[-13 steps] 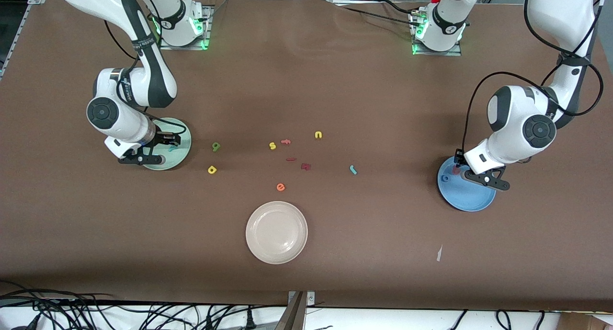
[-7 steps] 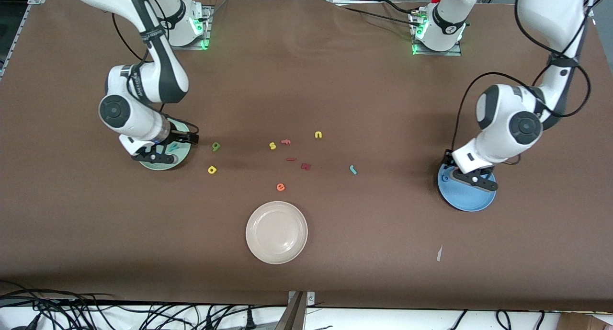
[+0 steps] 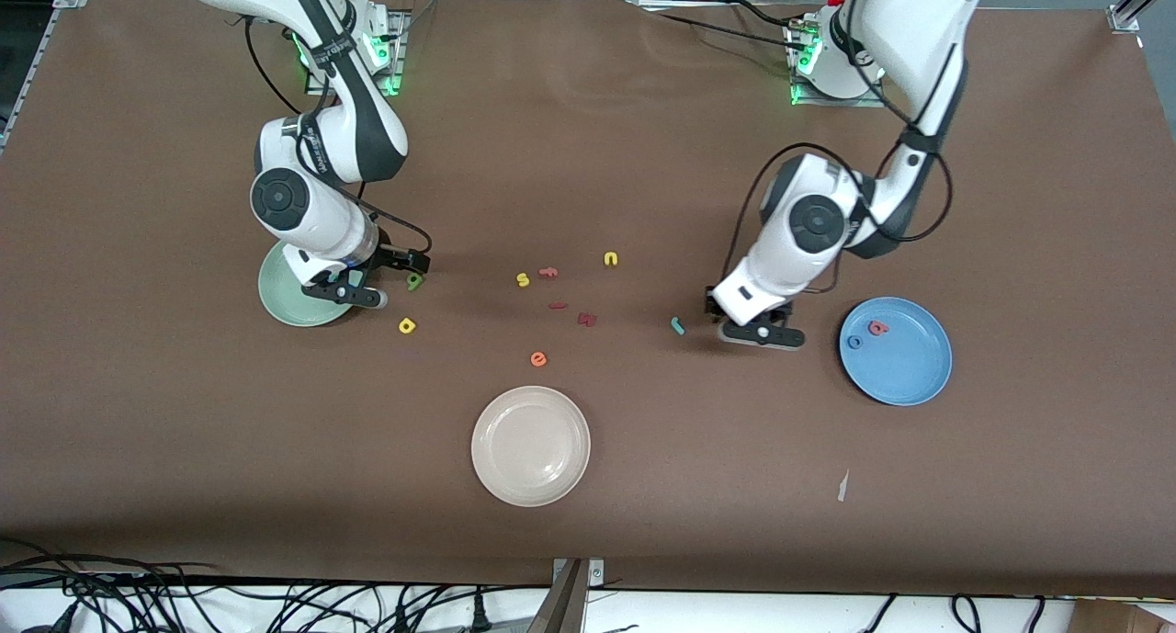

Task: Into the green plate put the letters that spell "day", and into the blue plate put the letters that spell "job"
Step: 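Grasp the cyan j with the left gripper while the right gripper reaches the green 6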

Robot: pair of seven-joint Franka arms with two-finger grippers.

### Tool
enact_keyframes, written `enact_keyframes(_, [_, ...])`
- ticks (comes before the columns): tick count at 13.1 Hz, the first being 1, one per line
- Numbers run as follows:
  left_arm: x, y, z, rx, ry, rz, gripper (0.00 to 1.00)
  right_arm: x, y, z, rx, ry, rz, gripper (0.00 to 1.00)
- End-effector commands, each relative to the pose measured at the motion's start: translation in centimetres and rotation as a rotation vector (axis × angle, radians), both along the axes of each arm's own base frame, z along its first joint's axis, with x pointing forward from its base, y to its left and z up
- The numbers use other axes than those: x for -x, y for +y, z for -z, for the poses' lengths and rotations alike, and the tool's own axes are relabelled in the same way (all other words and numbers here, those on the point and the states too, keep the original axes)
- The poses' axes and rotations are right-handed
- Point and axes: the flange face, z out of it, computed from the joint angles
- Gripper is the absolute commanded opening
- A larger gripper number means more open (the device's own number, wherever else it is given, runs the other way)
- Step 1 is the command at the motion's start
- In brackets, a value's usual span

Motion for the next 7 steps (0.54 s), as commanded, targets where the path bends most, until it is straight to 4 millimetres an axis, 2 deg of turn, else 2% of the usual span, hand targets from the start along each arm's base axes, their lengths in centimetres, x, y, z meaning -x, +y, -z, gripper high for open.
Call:
enact_keyframes(1, [-1.4,-2.6,1.2,0.02,0.006,-0.091,0.61,0.0,0.5,2.7,-0.002,-0.008,0.021,0.99])
enact_keyframes(2, [-1.1,-3.4,2.0,0.018,0.017,-0.106,0.61,0.0,0.6,3.4,-0.001,-0.017,0.022,0.98])
enact_keyframes(3, [-1.2,-4.1,2.6,0.018,0.017,-0.118,0.61,0.1,0.7,4.3,0.001,-0.02,0.041,0.92])
enact_keyframes(4, [-0.7,-5.3,3.3,0.013,0.021,-0.114,0.61,0.2,1.1,4.9,0.004,-0.025,0.056,0.92])
enact_keyframes(6, [-0.1,-6.4,4.3,0.022,0.007,-0.12,0.61,0.6,1.8,5.6,0.003,-0.026,0.068,0.91])
enact_keyframes(7, [0.2,-6.9,4.7,0.021,0.011,-0.121,0.61,0.6,1.9,5.6,0.003,-0.026,0.071,0.88])
